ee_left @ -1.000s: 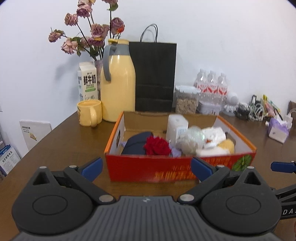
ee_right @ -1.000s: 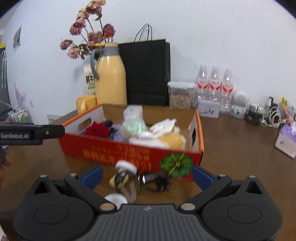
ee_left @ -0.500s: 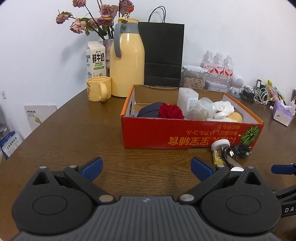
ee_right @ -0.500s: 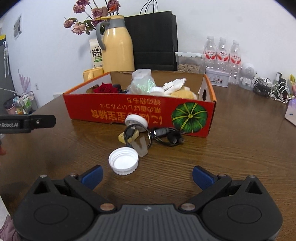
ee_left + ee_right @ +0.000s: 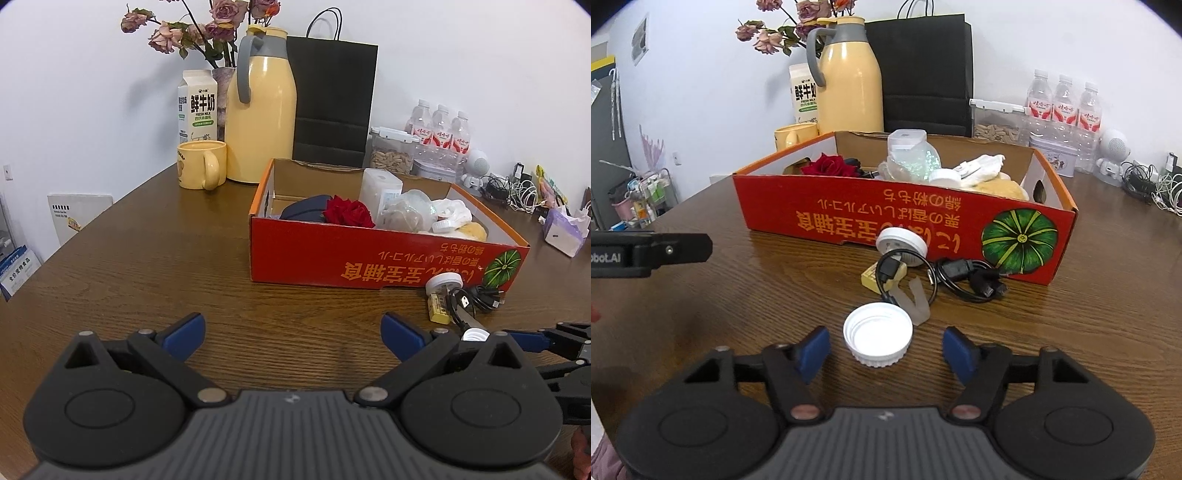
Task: Organize objects
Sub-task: 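Grasp the large white bottle cap with the right tool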
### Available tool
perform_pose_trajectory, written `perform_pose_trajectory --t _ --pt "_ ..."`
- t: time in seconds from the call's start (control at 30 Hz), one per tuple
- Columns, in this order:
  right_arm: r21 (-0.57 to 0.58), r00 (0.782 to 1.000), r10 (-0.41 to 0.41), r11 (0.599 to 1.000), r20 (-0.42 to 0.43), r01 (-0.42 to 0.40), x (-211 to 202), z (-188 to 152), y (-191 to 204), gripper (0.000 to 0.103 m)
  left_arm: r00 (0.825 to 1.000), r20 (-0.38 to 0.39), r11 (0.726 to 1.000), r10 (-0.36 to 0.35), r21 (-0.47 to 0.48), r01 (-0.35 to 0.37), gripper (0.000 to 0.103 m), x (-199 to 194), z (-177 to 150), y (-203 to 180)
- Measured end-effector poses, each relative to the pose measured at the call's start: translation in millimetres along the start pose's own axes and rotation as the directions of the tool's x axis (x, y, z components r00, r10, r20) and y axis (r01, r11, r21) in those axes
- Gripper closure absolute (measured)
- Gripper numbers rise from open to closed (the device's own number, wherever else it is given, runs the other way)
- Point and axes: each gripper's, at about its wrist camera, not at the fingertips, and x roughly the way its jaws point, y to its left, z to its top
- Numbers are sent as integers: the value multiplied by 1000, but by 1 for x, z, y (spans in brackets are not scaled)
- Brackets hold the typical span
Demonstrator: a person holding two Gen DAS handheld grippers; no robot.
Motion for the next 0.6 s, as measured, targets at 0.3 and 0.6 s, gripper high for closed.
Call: perform_pose_trajectory --t 0.3,0.6 --pt "0 1000 20 1000 18 -20 -1 0 -3 64 1000 -12 1000 -10 8 10 0 3 -2 -7" --pt "4 997 24 1000 70 -25 -14 0 -9 64 1000 -19 1000 -13 27 13 0 4 -3 -17"
